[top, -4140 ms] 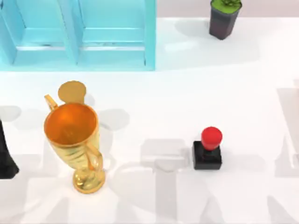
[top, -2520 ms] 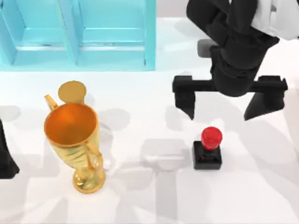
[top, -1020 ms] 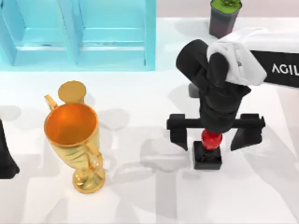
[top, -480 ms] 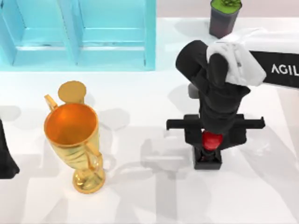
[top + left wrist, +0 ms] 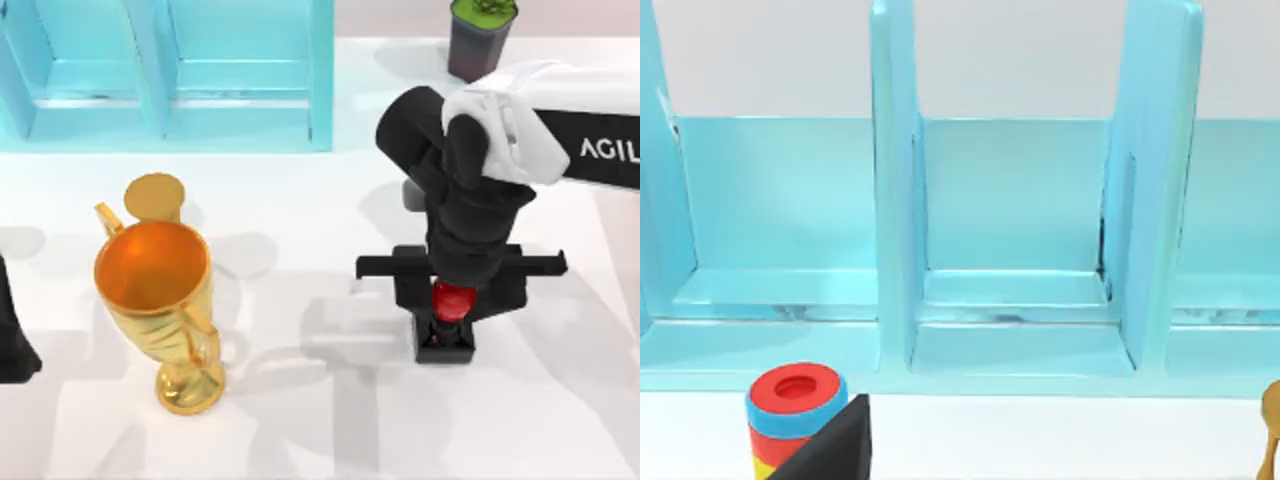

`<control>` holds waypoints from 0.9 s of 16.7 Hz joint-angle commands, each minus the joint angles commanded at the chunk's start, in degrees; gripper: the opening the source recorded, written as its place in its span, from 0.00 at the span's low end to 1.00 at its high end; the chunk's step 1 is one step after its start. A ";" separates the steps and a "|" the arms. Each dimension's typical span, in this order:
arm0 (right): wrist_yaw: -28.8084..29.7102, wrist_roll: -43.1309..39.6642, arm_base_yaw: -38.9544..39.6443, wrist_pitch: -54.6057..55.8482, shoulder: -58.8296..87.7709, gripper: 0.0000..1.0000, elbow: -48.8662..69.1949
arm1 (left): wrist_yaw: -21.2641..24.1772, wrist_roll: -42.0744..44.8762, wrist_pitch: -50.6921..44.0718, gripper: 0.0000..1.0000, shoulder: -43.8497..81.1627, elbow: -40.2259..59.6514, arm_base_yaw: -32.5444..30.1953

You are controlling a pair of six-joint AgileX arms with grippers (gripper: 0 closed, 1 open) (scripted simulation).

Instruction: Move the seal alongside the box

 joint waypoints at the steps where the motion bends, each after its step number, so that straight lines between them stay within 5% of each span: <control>1: 0.00 0.00 0.00 0.00 0.00 0.00 0.00 | 0.00 0.00 0.00 1.00 0.00 0.00 0.00; 15: -0.03 0.02 -0.14 -10.30 -2.69 0.00 7.45 | 0.00 0.00 0.00 1.00 0.00 0.00 0.00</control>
